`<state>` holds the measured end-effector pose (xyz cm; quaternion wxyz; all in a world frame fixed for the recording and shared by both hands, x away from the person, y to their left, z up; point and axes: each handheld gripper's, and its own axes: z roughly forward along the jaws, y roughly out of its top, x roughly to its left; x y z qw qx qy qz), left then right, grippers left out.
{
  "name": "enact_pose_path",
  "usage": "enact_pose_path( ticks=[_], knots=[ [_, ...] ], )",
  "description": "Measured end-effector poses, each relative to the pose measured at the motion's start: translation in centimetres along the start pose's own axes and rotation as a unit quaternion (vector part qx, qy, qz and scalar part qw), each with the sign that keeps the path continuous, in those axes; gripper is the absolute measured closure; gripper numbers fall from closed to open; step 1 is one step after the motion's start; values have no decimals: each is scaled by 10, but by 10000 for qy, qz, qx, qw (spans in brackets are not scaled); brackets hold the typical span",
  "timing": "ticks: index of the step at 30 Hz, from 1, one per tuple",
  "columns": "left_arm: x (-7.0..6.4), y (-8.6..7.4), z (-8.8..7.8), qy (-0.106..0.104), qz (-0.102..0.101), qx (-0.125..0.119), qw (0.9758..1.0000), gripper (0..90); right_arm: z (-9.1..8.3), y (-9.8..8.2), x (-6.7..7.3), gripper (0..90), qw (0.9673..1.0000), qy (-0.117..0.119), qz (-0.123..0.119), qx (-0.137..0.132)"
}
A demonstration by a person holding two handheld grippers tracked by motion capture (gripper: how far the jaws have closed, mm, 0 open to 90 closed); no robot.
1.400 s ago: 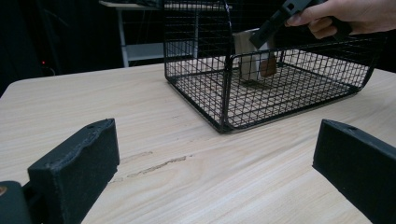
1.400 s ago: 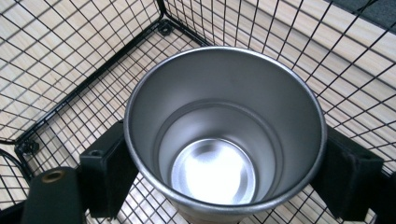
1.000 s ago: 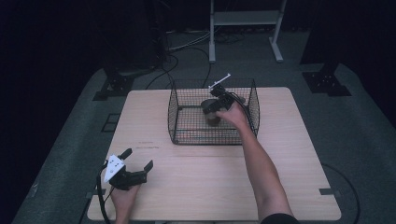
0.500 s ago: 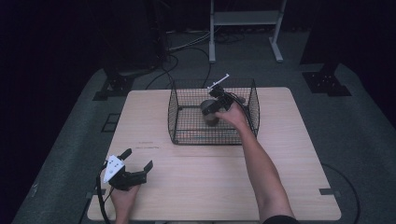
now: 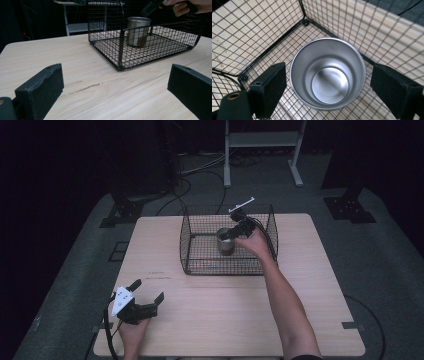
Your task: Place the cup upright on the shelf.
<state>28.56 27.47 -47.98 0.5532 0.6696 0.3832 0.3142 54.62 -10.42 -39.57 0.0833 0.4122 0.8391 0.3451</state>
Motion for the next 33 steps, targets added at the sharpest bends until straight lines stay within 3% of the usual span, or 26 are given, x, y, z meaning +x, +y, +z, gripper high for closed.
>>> enact_pose_path(
  ticks=[8, 17, 26, 33],
  knots=[
    [0, 0, 0, -30, 9, 16, 10000, 0, -23, 2, 1, 133, 9996, -8, 74, -259],
    [0, 0, 0, -41, -3, 23, 10000, 0, -43, -1, 8, 135, 9980, 363, 126, -510],
    [0, 0, 0, -45, 7, 15, 10000, 0, -56, -5, 14, 135, 9972, 439, -21, -607],
    [0, 0, 0, -45, 6, 20, 10000, 0, -70, -12, 12, 137, 9956, 539, 18, -761]
  ],
)
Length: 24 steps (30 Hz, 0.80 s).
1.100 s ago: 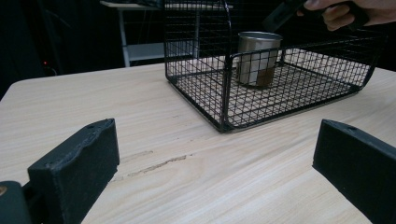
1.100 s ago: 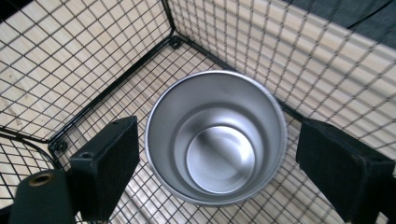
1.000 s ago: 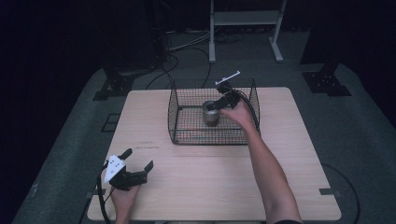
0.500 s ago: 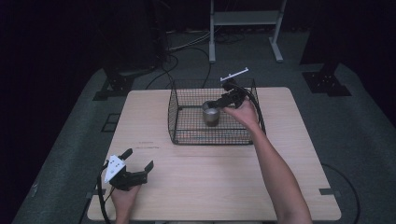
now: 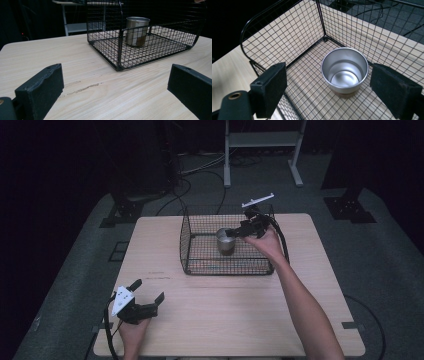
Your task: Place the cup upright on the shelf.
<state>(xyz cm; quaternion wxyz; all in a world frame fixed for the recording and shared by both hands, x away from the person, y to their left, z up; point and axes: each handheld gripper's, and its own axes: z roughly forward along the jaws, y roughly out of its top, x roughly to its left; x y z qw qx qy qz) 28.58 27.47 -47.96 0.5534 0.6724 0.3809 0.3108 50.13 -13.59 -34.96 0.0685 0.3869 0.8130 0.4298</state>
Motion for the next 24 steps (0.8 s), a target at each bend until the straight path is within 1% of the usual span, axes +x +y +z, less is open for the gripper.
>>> enact_pose_path(
  ticks=[3, 4, 5, 10, 15, 19, 21, 24],
  knots=[
    [0, 0, 0, -3, 15, 14, 10000, 0, -5, -1, 0, 137, 10000, 16, 27, -14],
    [0, 0, 0, -2, 10, 14, 10000, 0, -11, -1, 0, 137, 10000, 2, -6, -50],
    [0, 0, 0, -2, 10, 14, 10000, 0, -13, -1, 0, 137, 10000, -2, -35, -56],
    [0, 0, 0, -4, 10, 1, 10000, 0, -27, -3, 0, 137, 9999, 20, -7, -143],
    [0, 0, 1, -6, 10, 5, 10000, 0, -34, -9, 2, 137, 9999, 2, -121, -39],
    [-1, 0, 1, -11, 10, 5, 10000, 0, -42, -14, 4, 137, 9999, 34, -157, -29],
    [-1, 0, 1, -16, 29, 12, 10000, 0, -46, -17, 6, 137, 9998, 51, -185, -70],
    [-1, 0, 1, -27, 30, 17, 10000, 0, -48, -20, 8, 137, 9997, 62, -212, -73]
  ],
)
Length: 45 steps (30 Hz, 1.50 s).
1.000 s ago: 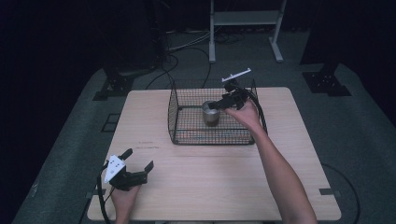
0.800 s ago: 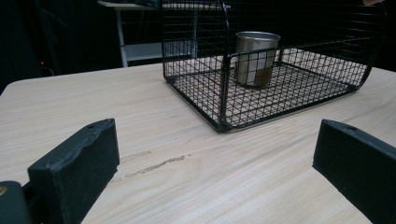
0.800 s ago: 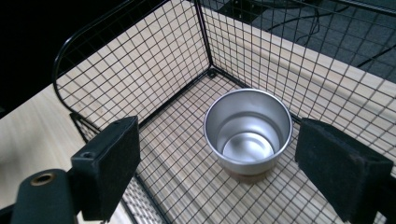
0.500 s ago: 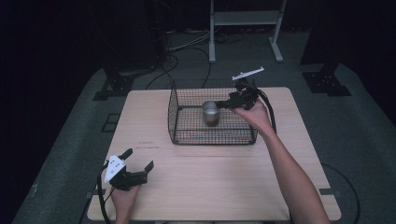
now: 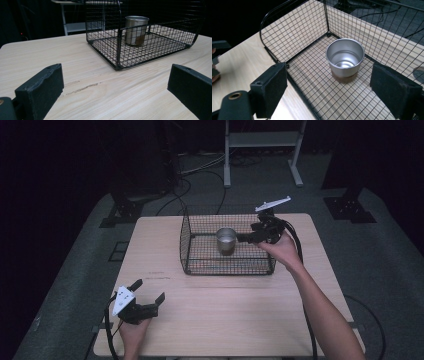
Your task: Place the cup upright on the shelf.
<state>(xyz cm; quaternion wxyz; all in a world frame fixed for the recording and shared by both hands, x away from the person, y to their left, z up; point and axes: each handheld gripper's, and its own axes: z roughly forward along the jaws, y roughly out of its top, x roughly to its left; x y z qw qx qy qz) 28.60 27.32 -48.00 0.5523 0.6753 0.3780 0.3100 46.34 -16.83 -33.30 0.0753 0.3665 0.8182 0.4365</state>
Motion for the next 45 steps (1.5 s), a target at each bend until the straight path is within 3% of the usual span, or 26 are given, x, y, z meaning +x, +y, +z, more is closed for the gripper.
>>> enact_pose_path(
  ticks=[16, 25, 27, 31, 38, 45],
  knots=[
    [-1, 0, 1, -17, 40, 17, 10000, 0, -21, -30, 3, 136, 9997, 168, -139, -121],
    [-2, 0, 1, -12, 48, 34, 10000, 0, -36, -46, 15, 135, 9989, 274, -351, -123],
    [-2, 0, 1, -1, 43, 22, 10000, 0, -39, -49, 17, 135, 9984, 442, -296, -188],
    [-1, 0, 1, -9, 9, 10, 10000, 0, -41, -55, 27, 135, 9975, 548, -420, -150],
    [0, 0, 0, -19, 16, -1, 10000, 0, -44, -71, 37, 135, 9966, 600, -561, -71],
    [0, 0, 0, -22, -9, -14, 10000, 0, -50, -92, 38, 135, 9967, 621, -522, -100]
  ],
)
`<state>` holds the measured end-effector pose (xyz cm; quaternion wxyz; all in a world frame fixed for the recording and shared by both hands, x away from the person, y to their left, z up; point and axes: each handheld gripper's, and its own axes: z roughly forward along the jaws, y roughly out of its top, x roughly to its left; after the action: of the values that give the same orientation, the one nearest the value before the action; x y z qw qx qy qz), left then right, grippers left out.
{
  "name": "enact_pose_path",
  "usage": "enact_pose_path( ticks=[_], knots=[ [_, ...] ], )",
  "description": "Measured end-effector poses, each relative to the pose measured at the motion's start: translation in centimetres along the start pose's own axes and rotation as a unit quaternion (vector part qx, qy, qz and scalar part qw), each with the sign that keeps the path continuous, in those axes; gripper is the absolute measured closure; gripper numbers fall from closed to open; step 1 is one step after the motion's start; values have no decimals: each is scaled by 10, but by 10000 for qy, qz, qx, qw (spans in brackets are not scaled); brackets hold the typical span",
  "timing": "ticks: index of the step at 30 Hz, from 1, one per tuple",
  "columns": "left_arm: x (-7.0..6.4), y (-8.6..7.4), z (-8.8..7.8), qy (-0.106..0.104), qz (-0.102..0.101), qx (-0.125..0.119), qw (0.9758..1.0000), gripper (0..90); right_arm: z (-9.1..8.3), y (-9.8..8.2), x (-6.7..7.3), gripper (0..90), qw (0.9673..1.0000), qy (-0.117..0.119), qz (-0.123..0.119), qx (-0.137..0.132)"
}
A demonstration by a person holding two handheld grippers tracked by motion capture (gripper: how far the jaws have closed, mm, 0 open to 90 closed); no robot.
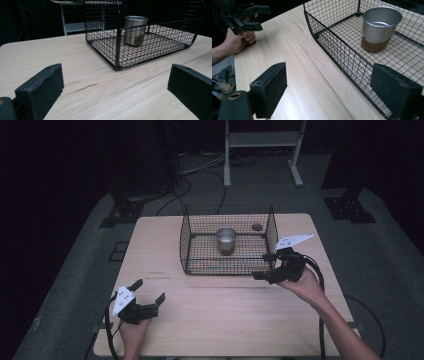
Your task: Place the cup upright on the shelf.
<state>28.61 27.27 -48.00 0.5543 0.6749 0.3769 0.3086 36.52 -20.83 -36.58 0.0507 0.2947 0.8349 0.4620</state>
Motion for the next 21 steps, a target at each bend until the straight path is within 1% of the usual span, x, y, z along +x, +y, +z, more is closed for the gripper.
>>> enact_pose_path(
  ticks=[2, 3, 8, 9, 11, 13, 15, 16, 17, 18, 19, 21],
  knots=[
    [0, 0, 0, -2, -5, 3, 10000, 0, -1, -3, 0, 135, 10000, 5, 33, 2],
    [0, 0, 0, 5, 4, 11, 10000, 0, -3, -9, 0, 135, 10000, 8, 86, -32],
    [1, 0, -1, 12, -2, 10, 10000, 0, -9, -23, -5, 136, 9997, 9, 205, -95],
    [1, 0, -1, 13, -1, 13, 10000, 0, -10, -26, -5, 137, 9996, -15, 248, -110],
    [1, 0, 0, 14, -8, 7, 10000, 0, -12, -31, -6, 136, 9995, -55, 266, -141],
    [1, 0, -1, 18, 16, 7, 10000, 0, -13, -33, -7, 136, 9995, -75, 264, -135],
    [1, 0, 0, 27, -8, 2, 10000, 0, -15, -40, -8, 136, 9992, -81, 353, -150],
    [1, 0, 0, 27, -8, 2, 10000, 0, -15, -40, -8, 136, 9992, -81, 353, -150],
    [1, 0, -1, 25, -8, 23, 10000, 0, -16, -46, -8, 136, 9990, -90, 397, -169],
    [1, 0, -1, 25, -8, 23, 10000, 0, -16, -46, -8, 136, 9990, -90, 397, -169],
    [1, 0, -1, 25, 4, 25, 10000, 0, -17, -52, -8, 136, 9989, -105, 412, -176],
    [0, 0, -1, 22, -2, 23, 10000, 0, -17, -57, -8, 136, 9986, -92, 480, -188]
  ],
)
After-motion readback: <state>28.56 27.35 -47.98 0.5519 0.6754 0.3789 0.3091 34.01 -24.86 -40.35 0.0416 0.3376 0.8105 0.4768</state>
